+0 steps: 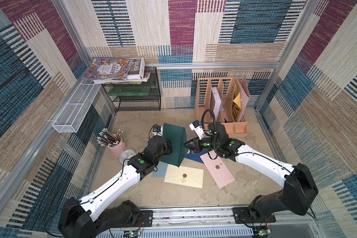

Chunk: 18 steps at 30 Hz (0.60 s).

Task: Open the envelope
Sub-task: Open the envelope flap on the envelope.

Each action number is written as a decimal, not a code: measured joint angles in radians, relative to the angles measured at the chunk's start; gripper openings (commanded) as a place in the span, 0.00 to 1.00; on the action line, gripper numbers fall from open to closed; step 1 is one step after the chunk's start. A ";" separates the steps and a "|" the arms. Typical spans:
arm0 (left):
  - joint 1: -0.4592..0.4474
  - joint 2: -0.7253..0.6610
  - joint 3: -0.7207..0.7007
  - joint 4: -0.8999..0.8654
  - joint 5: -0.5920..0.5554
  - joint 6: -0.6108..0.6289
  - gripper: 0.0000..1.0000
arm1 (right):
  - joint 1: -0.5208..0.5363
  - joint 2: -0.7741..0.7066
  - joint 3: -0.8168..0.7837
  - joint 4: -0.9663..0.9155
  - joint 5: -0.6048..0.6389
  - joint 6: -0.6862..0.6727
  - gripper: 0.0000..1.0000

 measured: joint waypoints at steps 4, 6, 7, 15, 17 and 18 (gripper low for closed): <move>0.002 0.018 0.000 0.004 0.003 -0.003 0.67 | -0.014 -0.004 -0.039 0.110 -0.100 0.070 0.00; 0.002 0.026 0.000 0.004 0.007 -0.004 0.67 | -0.015 -0.003 -0.048 0.168 -0.144 0.108 0.00; 0.002 0.028 0.000 0.004 0.010 -0.005 0.67 | -0.016 -0.003 -0.050 0.194 -0.160 0.123 0.00; 0.003 0.031 -0.001 0.022 0.032 -0.007 0.67 | -0.017 0.023 -0.050 0.346 -0.242 0.219 0.00; 0.003 0.027 -0.003 0.035 0.042 -0.007 0.67 | -0.017 0.032 -0.050 0.371 -0.253 0.235 0.00; 0.003 0.026 -0.005 0.042 0.054 -0.007 0.67 | -0.017 0.036 -0.050 0.378 -0.256 0.241 0.00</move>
